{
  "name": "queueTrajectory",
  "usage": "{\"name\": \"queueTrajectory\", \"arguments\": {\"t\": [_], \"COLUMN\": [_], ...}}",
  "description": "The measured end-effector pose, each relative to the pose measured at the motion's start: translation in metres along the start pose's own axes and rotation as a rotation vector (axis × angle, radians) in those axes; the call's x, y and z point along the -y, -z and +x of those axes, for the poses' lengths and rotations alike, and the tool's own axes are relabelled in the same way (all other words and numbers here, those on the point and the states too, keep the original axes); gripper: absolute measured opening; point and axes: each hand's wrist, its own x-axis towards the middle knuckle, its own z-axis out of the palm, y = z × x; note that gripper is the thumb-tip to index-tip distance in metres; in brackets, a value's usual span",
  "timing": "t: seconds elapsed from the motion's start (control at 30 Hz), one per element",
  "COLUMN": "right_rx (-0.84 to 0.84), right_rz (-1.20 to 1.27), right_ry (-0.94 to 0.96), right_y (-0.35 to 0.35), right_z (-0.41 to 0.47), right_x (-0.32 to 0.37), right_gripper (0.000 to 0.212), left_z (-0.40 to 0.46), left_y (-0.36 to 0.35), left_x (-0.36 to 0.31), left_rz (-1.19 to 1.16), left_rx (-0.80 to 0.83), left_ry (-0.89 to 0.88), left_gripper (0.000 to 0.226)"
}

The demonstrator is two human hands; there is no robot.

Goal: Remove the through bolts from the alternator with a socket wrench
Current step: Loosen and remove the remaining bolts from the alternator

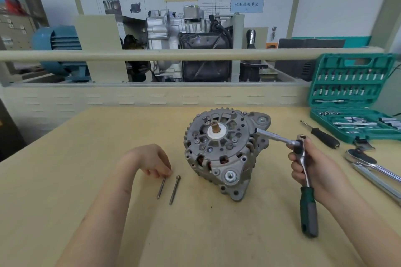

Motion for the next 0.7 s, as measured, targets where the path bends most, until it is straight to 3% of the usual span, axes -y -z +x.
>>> {"name": "queueTrajectory", "arguments": {"t": [0.53,0.7], "right_rx": [0.015,0.057], "right_rz": [0.227,0.286], "right_ry": [-0.171,-0.253], "right_y": [0.002,-0.003], "right_z": [0.000,-0.007], "right_x": [0.001,0.002], "right_gripper": [0.043,0.043], "left_z": [-0.001,0.000], "left_y": [-0.003,0.000], "left_x": [-0.007,-0.015], "left_rz": [-0.051,-0.445], "left_rx": [-0.156,-0.399], "left_ry": [0.007,-0.169], "left_gripper": [0.028,0.036]}}
